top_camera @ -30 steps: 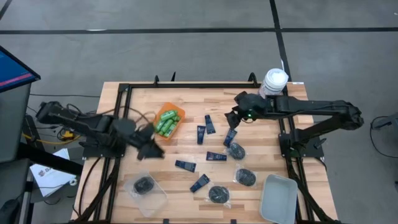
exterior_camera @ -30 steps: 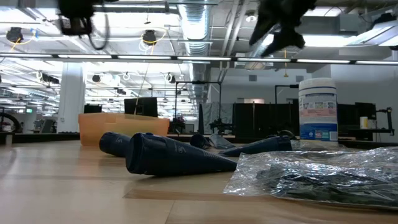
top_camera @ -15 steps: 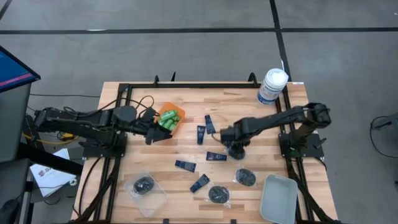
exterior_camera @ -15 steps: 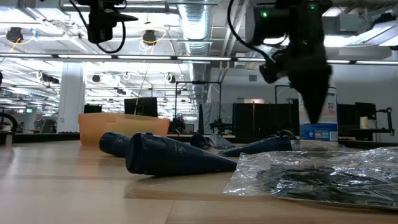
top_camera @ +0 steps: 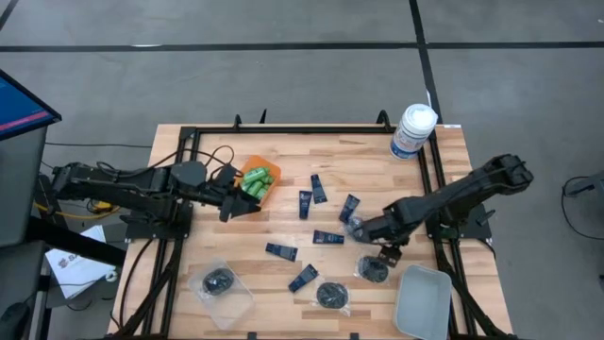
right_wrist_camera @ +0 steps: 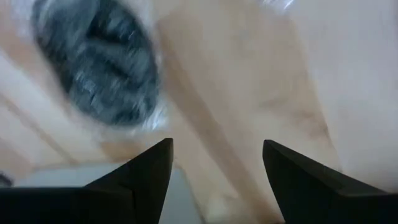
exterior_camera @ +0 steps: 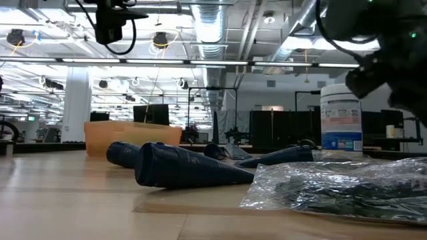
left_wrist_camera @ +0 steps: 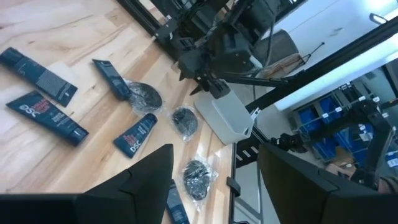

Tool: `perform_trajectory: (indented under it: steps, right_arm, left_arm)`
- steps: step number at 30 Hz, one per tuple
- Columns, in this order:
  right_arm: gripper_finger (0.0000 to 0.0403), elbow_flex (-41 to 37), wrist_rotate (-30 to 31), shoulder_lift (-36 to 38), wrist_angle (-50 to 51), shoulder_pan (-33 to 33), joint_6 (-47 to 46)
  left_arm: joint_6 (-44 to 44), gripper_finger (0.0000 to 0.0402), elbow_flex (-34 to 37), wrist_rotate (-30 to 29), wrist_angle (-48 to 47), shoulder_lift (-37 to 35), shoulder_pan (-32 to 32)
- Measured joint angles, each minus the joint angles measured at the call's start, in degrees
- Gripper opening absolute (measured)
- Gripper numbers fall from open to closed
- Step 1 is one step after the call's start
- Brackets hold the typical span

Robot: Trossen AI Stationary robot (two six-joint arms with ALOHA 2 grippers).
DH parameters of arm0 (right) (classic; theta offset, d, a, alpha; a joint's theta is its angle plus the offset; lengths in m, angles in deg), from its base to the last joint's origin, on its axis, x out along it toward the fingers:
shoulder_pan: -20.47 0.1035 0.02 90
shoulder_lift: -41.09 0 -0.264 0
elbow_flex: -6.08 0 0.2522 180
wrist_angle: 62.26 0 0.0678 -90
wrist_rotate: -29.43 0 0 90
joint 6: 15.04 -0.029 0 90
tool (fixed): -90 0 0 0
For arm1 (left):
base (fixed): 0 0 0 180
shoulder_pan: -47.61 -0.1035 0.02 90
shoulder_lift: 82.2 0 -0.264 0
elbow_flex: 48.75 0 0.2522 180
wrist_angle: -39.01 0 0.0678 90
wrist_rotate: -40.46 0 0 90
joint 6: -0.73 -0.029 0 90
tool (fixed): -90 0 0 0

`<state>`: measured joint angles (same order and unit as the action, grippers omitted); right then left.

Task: Pick & Place Travel size toiletries
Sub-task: Put the black hairbrush into the transparent bin

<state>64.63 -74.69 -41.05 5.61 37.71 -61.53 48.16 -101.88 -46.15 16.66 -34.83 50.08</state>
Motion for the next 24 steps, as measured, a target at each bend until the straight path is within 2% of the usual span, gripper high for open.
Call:
perform_trajectory:
  steps: [14,18,24]
  right_arm:
    - [0.0240,-1.4,0.6,-8.6,-7.3,4.7,-1.5]
    - [0.0240,-1.3,0.8,-8.9,-7.5,5.6,-1.6]
    - [0.0240,-0.7,0.6,-6.4,-7.7,3.1,-1.6]
  left_arm:
    - [-0.7,0.0231,0.0,-0.5,1.4,0.0,-1.8]
    - [-0.5,0.0231,0.0,-0.6,1.6,0.0,-1.8]
    - [-0.5,0.0231,0.0,-2.1,2.2,0.0,-1.8]
